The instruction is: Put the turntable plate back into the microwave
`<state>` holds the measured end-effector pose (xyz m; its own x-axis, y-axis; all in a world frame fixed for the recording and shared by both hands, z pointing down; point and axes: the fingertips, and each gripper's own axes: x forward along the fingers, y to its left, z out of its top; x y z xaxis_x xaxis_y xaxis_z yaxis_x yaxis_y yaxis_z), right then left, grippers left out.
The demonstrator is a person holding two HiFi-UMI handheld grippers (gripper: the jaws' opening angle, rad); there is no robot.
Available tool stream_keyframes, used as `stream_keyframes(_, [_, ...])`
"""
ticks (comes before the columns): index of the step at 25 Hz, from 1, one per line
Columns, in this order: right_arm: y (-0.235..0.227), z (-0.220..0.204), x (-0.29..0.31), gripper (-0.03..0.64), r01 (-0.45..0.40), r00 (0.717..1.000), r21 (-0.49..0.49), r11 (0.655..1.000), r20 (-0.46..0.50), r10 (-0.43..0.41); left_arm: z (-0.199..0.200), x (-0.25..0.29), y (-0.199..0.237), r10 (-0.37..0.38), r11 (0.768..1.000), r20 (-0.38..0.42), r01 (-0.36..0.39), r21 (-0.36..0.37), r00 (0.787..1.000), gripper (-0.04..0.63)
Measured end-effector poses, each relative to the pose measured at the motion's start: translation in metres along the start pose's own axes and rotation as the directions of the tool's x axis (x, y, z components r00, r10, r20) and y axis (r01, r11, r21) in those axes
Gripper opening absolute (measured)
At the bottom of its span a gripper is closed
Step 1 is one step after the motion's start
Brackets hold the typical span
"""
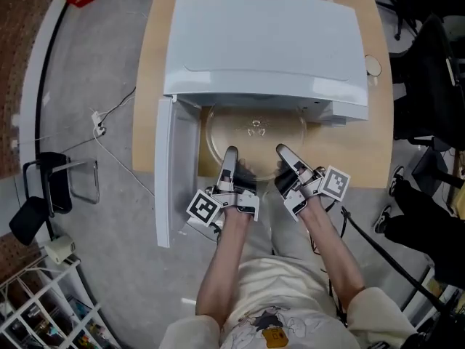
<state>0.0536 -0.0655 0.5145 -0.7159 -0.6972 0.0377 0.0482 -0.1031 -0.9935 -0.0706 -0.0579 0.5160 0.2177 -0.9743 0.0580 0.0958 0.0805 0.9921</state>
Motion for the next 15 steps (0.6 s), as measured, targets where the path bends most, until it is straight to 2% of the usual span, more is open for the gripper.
stream_keyframes(7, [-0.011,0.012,0.038,0.037,-0.011,0.999,-0.037,0.999,-0.042,0.010,0.026,0.027,0.011,-0.028,1.000,0.011,0.028,0.006,1.000,0.034])
stream_keyframes(15, [-0.026,0.039,0.063,0.035,-0.039,0.999,-0.045,0.998,0.014,0.040,0.037,0.065,0.025,-0.053,0.999,0.022,0.052,0.003,0.998,0.035])
